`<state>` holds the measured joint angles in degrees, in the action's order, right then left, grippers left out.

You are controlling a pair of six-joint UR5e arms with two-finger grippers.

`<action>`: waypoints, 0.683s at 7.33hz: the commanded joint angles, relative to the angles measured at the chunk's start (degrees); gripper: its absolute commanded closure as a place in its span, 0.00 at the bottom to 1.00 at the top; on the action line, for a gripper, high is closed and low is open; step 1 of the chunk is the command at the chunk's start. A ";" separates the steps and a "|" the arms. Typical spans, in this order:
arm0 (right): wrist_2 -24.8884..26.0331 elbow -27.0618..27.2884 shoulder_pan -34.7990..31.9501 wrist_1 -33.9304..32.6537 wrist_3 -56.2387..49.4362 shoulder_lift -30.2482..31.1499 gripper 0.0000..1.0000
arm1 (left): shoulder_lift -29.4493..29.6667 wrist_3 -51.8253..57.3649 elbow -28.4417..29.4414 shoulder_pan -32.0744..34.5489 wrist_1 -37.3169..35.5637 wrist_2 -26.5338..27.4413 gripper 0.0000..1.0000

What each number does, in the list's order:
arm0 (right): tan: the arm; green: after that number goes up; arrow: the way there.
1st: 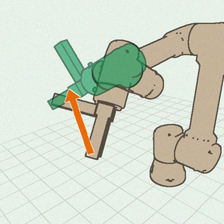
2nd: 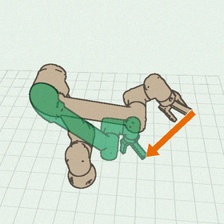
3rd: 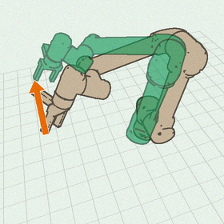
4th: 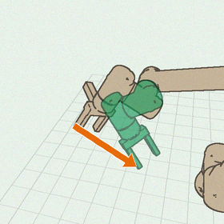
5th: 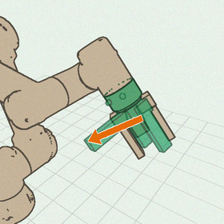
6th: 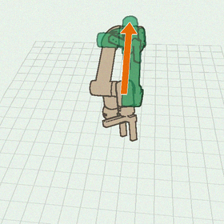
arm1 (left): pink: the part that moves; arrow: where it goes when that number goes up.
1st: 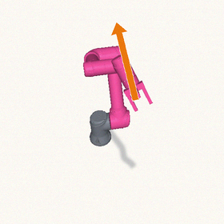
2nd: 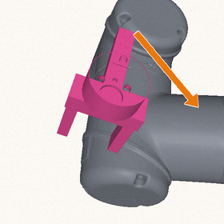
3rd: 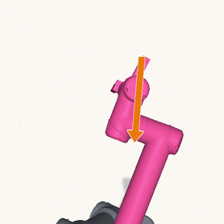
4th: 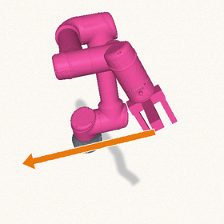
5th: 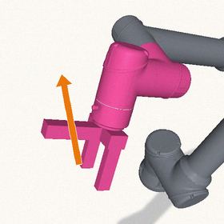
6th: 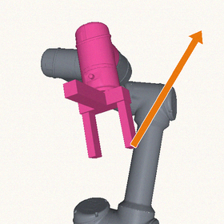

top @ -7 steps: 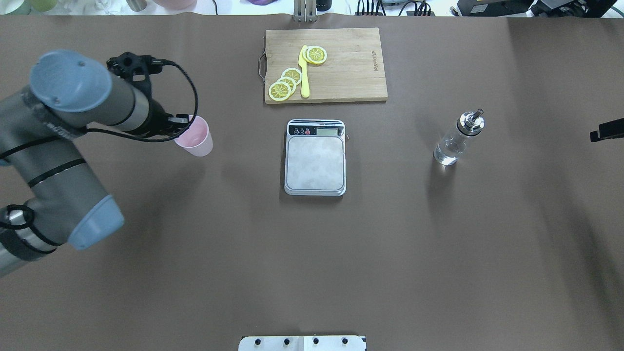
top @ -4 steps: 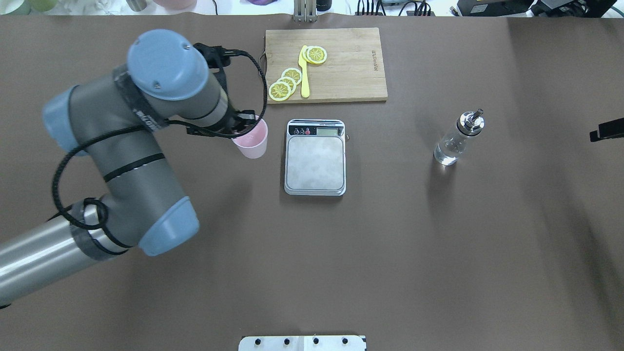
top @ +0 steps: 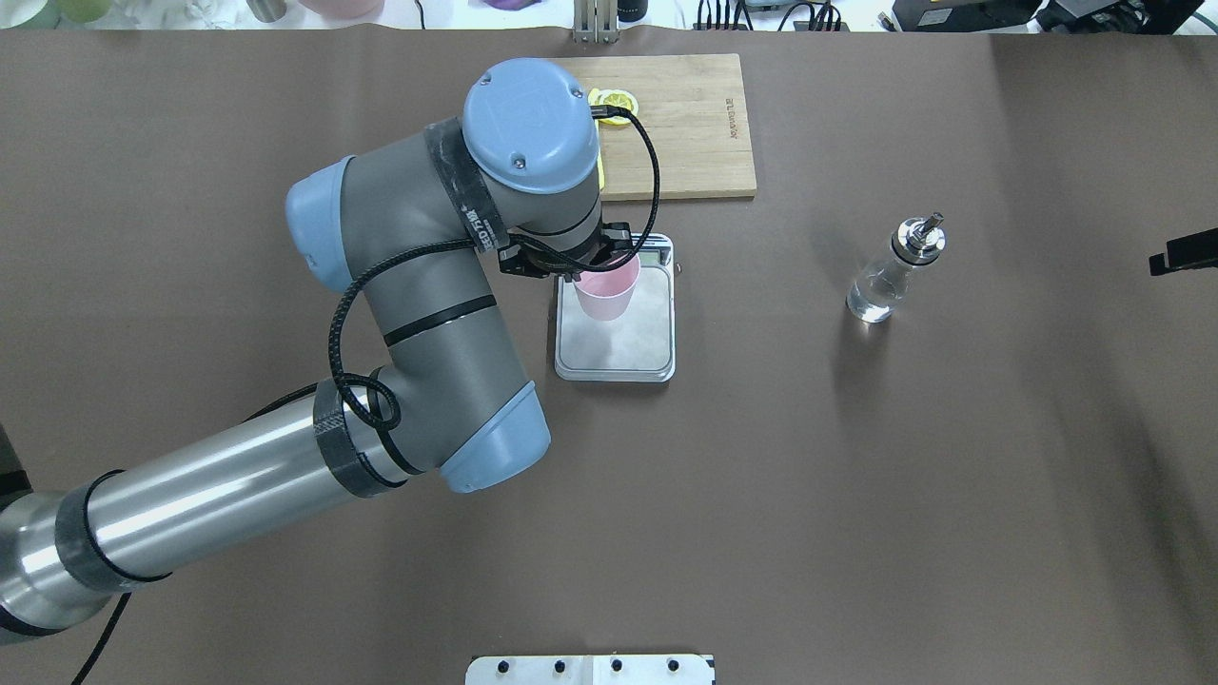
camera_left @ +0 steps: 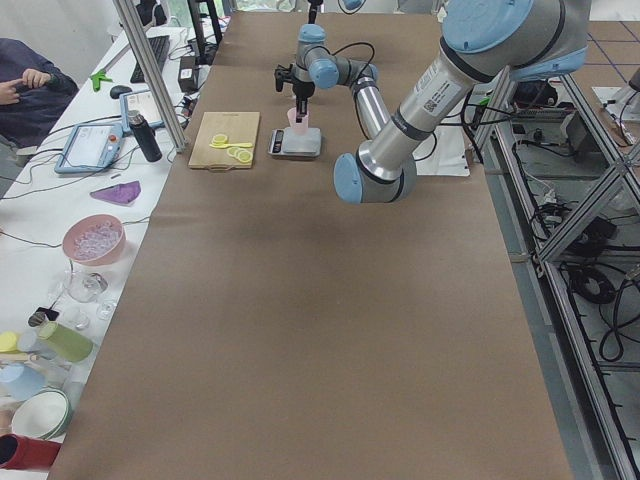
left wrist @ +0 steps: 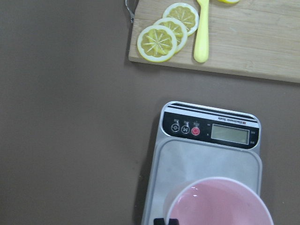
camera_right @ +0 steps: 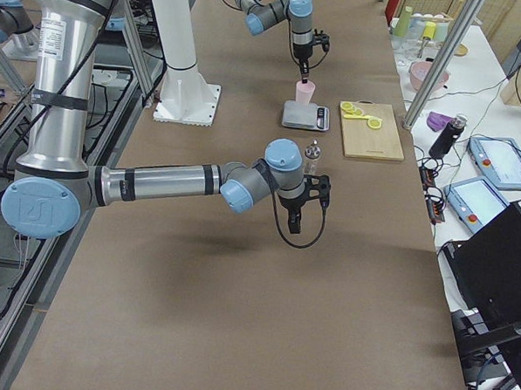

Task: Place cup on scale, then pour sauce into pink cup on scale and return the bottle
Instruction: 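Carry the pink cup with the left gripper onto the scale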

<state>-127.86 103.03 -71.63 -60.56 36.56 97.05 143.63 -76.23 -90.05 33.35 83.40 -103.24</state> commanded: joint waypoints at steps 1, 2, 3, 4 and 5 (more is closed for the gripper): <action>0.06 -0.02 0.00 0.00 0.00 -0.02 0.00 | 0.51 0.03 2.32 -1.44 1.06 2.50 1.00; 0.06 -0.02 0.00 0.00 0.00 -0.02 0.00 | 0.51 -0.06 4.59 -1.71 4.63 2.52 1.00; 0.06 -0.02 0.00 0.00 0.00 -0.02 0.00 | 0.42 -0.06 6.18 -1.80 7.11 2.52 1.00; 0.06 -0.02 0.00 0.00 0.00 -0.02 0.00 | 0.42 -0.06 6.29 -1.80 7.57 2.52 1.00; 0.15 -0.02 0.00 0.00 0.00 -0.02 0.00 | 0.42 -0.06 6.29 -1.80 7.57 2.52 1.00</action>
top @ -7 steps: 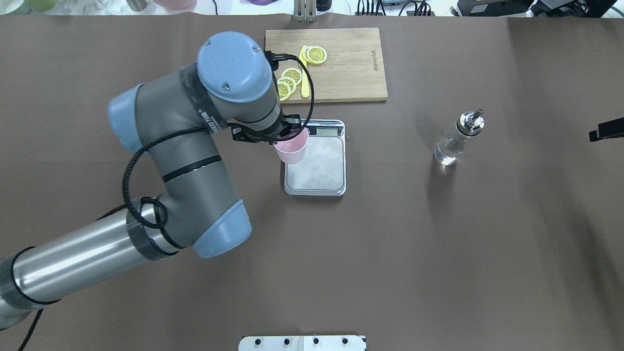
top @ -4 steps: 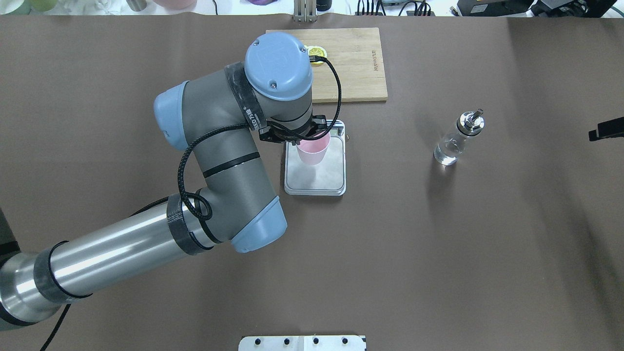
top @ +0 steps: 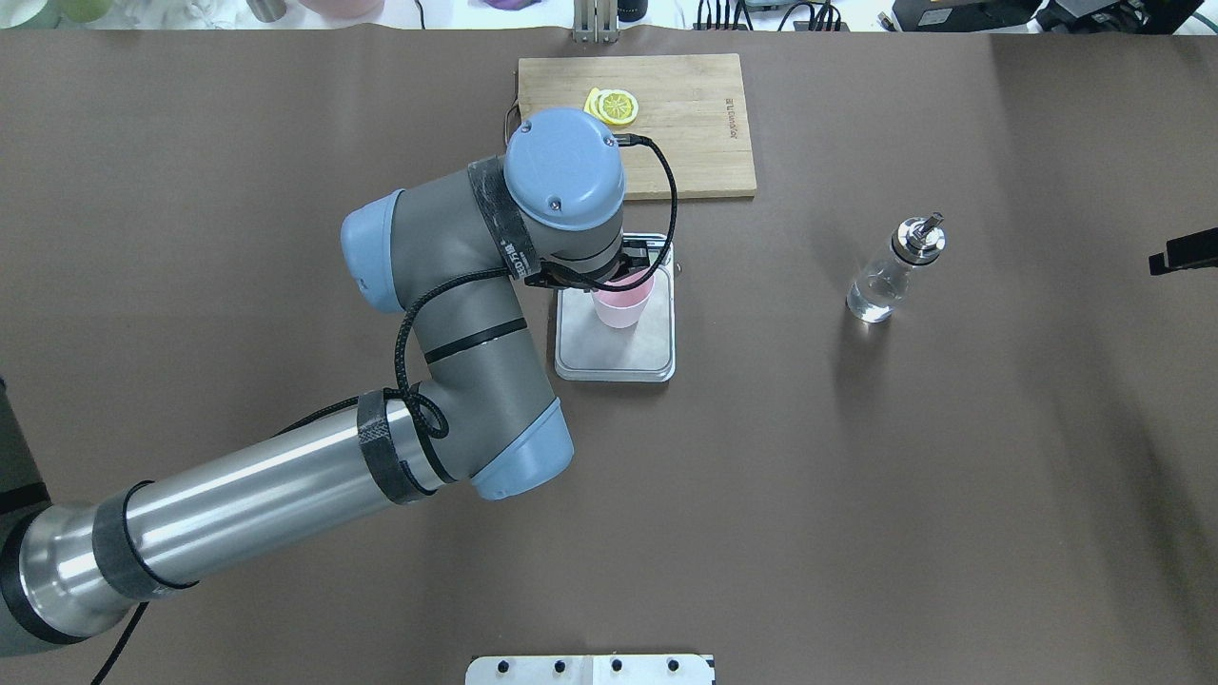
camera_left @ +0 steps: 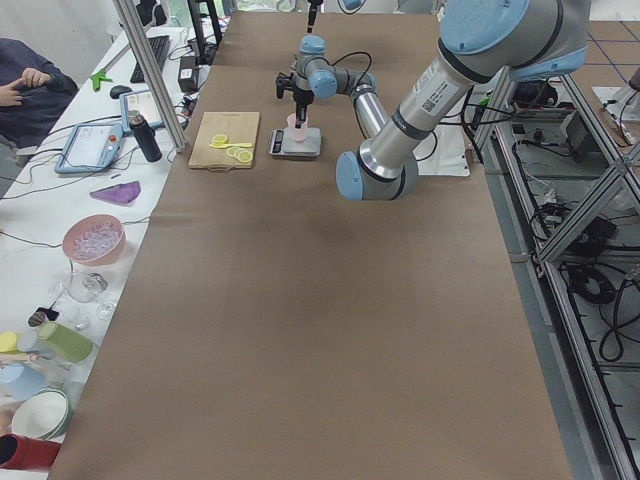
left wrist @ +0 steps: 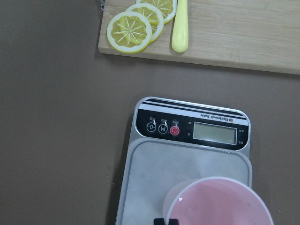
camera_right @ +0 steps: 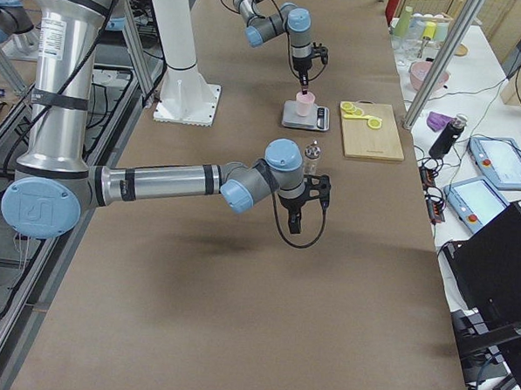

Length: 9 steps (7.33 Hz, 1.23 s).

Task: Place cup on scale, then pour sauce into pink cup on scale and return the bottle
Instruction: 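Release the cup and withdraw the left arm out of view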

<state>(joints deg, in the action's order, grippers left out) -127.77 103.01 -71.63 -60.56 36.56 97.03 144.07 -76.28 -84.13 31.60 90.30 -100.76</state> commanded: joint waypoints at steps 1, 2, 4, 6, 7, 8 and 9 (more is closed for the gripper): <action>0.07 -0.09 0.00 0.00 0.00 0.00 0.00 | -0.10 -0.01 0.19 -0.05 0.67 0.04 1.00; 0.50 -0.09 0.09 0.00 0.00 0.00 0.00 | -0.19 0.08 0.11 -0.05 0.67 0.04 1.00; 0.51 -0.09 0.18 0.00 0.00 -0.09 0.00 | -0.28 0.26 0.10 -0.05 0.67 0.04 1.00; 0.51 -0.09 0.18 0.00 0.00 -0.09 0.00 | -0.37 0.52 -0.07 -0.05 0.76 0.04 0.44; 0.51 -0.09 0.18 0.00 0.00 -0.09 0.00 | -0.37 0.61 -0.33 -0.05 1.11 0.21 0.13; 0.42 0.00 0.18 0.00 -0.09 -0.09 0.00 | -0.37 1.39 -1.64 0.04 1.81 1.69 0.02; 0.42 0.26 0.26 0.09 -0.44 -0.09 0.00 | -0.45 3.92 -3.31 0.39 1.12 1.44 0.02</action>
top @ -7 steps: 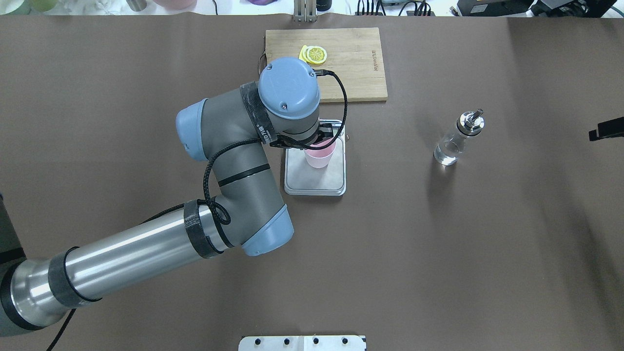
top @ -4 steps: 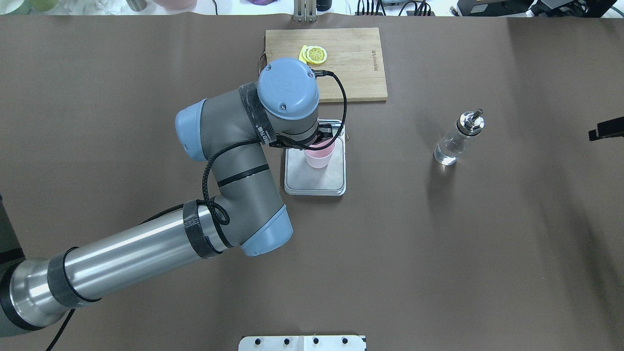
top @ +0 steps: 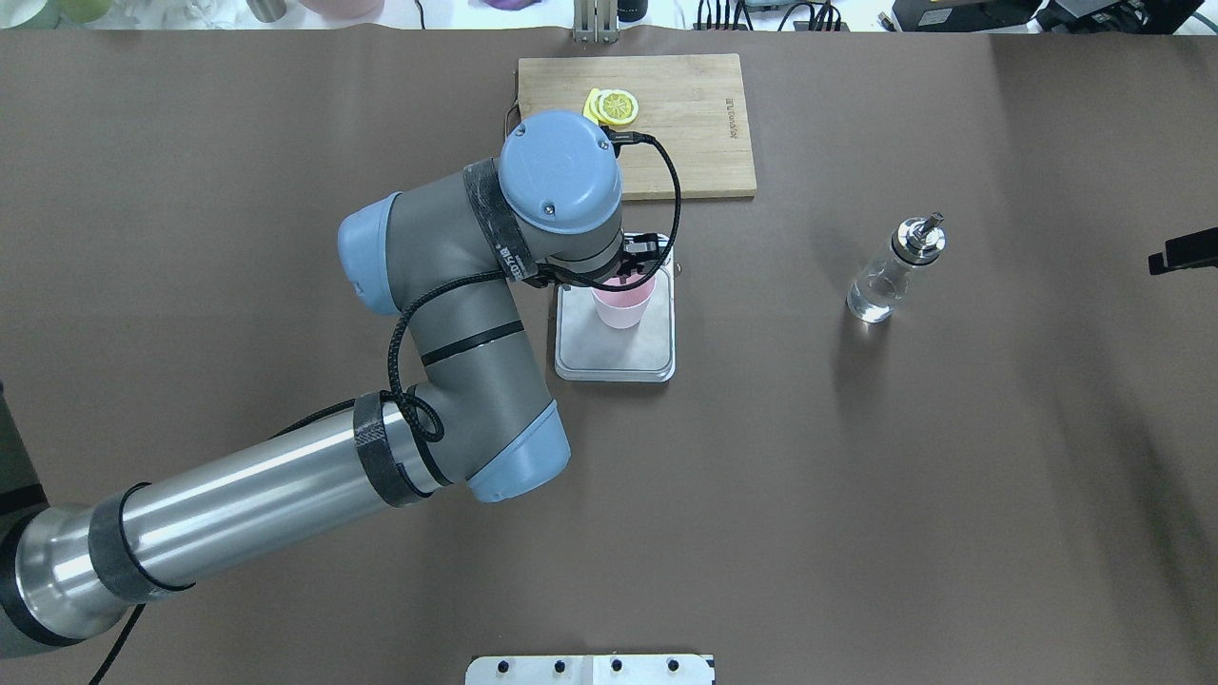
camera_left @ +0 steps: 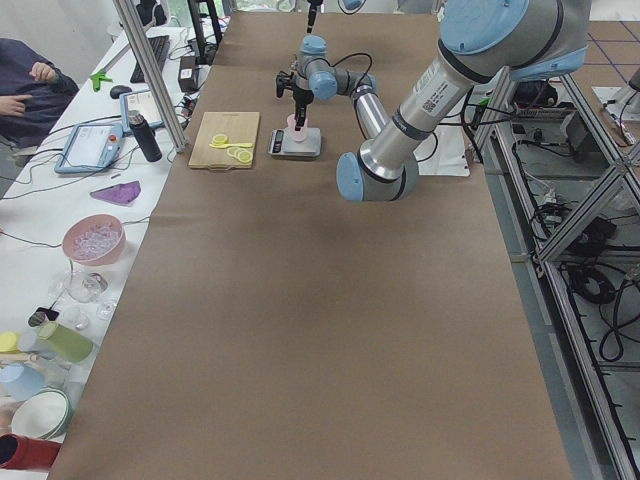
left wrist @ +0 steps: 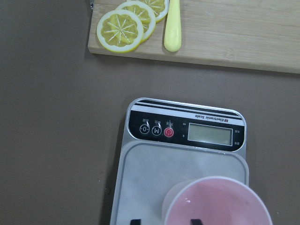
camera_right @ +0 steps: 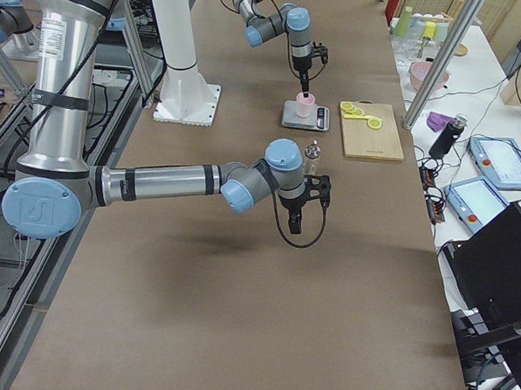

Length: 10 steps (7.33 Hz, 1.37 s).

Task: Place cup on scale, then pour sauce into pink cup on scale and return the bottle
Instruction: 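Release the cup and withdraw the left arm out of view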

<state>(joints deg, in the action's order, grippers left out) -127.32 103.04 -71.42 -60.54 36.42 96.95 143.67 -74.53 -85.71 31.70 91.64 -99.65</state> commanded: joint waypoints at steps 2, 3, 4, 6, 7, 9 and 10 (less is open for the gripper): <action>0.05 0.41 1.36 0.07 -0.04 -1.75 0.00 | -5.91 11.36 -7.42 4.93 -0.94 -2.37 0.02; 0.06 0.49 2.33 0.07 0.14 -2.89 0.00 | -11.52 18.82 -11.20 9.91 -0.94 -8.22 0.02; 1.27 1.89 4.60 0.68 0.14 -3.51 0.00 | -18.01 29.16 -15.32 15.71 -0.85 -13.41 0.02; 6.36 5.84 11.18 2.00 4.06 -3.52 0.00 | -28.75 53.75 -16.77 28.53 -0.59 -21.34 0.02; 10.47 8.64 15.65 2.00 7.92 -3.17 0.00 | -32.89 65.18 -16.25 34.34 -0.85 -22.07 0.02; 22.22 12.43 26.01 2.00 15.84 -2.91 0.00 | -38.27 79.64 -13.01 43.67 -0.68 -22.60 0.02; 29.95 12.88 30.68 2.09 17.96 -3.17 0.00 | -40.38 85.54 -10.47 47.72 -0.07 -22.69 0.02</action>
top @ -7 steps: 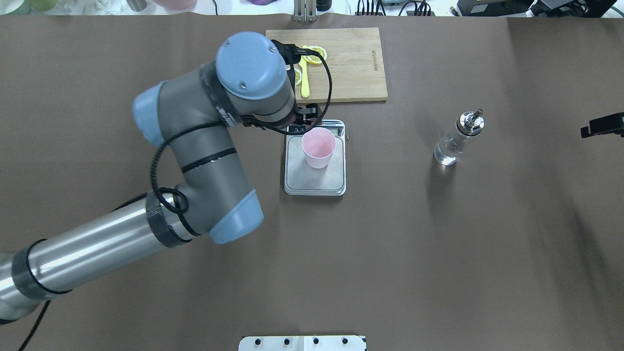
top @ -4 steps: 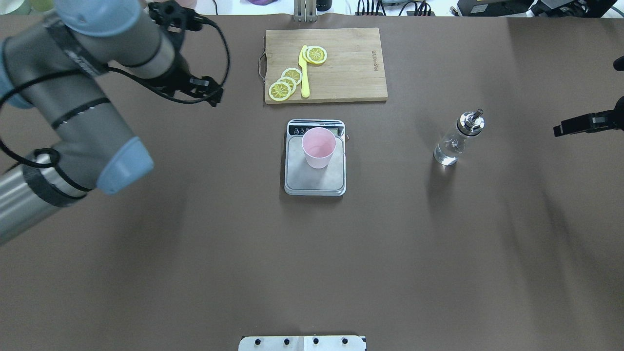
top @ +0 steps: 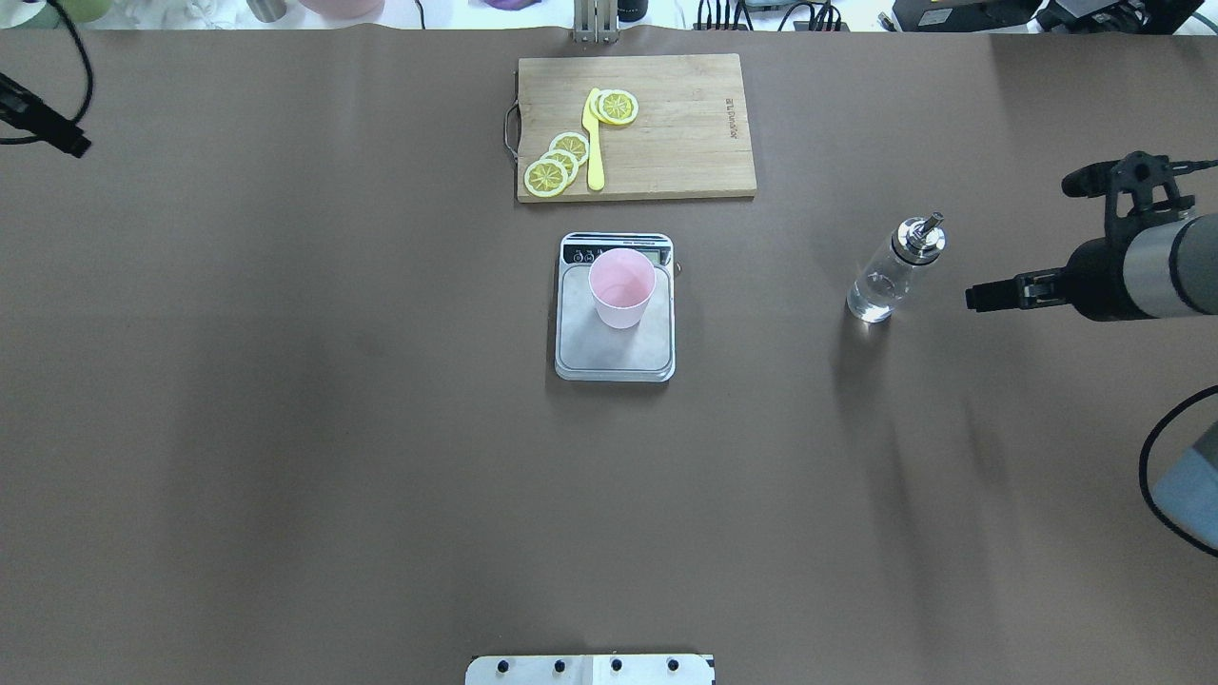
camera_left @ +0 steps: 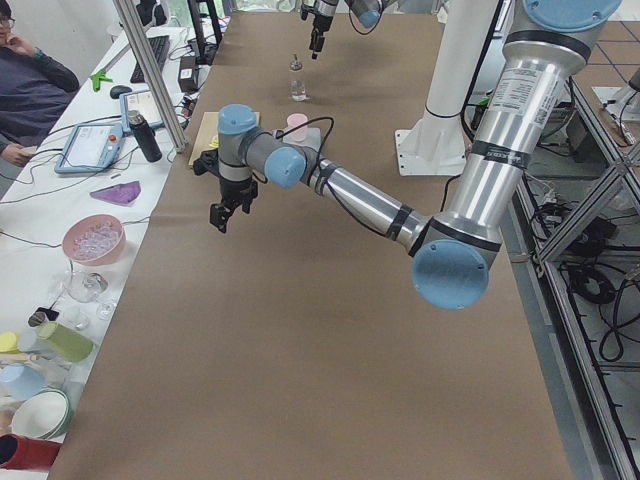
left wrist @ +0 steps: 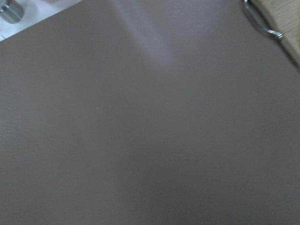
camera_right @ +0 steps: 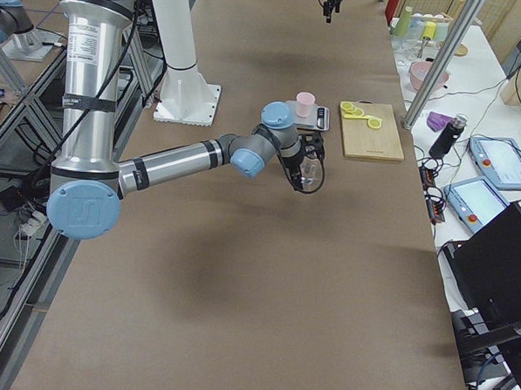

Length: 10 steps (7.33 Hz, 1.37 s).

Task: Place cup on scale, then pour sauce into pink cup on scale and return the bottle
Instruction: 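Release the cup and withdraw the left arm out of view, then reach the right gripper to the glass sauce bottle and grasp it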

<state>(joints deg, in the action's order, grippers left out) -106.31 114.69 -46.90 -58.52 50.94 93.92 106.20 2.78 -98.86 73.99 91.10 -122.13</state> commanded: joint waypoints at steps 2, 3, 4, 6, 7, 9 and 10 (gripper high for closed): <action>17.42 0.54 10.58 5.74 4.43 0.38 0.00 | -6.69 9.61 2.71 6.87 2.31 0.41 0.02; 20.85 -0.68 12.25 8.14 4.61 0.64 0.00 | -6.97 9.53 2.79 6.87 3.02 0.41 0.02; 25.84 -1.57 14.96 8.33 6.18 0.21 0.00 | -7.67 9.53 2.62 6.87 3.11 0.41 0.02; 33.59 -5.06 18.31 15.48 6.63 0.03 0.00 | -7.94 9.53 2.70 6.87 3.11 0.41 0.02; 36.41 -12.75 19.55 27.98 6.02 -0.32 0.00 | -7.94 9.53 2.62 6.87 3.11 0.41 0.02; 37.32 -24.64 19.65 44.05 0.50 -2.58 0.00 | -7.94 9.44 2.53 6.87 3.11 0.41 0.02; 39.06 -27.30 19.65 44.63 0.30 -6.09 0.00 | -7.94 9.44 2.44 6.87 3.11 0.41 0.02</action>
<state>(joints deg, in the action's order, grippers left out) -68.84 91.94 -27.30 -17.77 52.50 91.15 98.27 12.25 -96.33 80.86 94.22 -121.73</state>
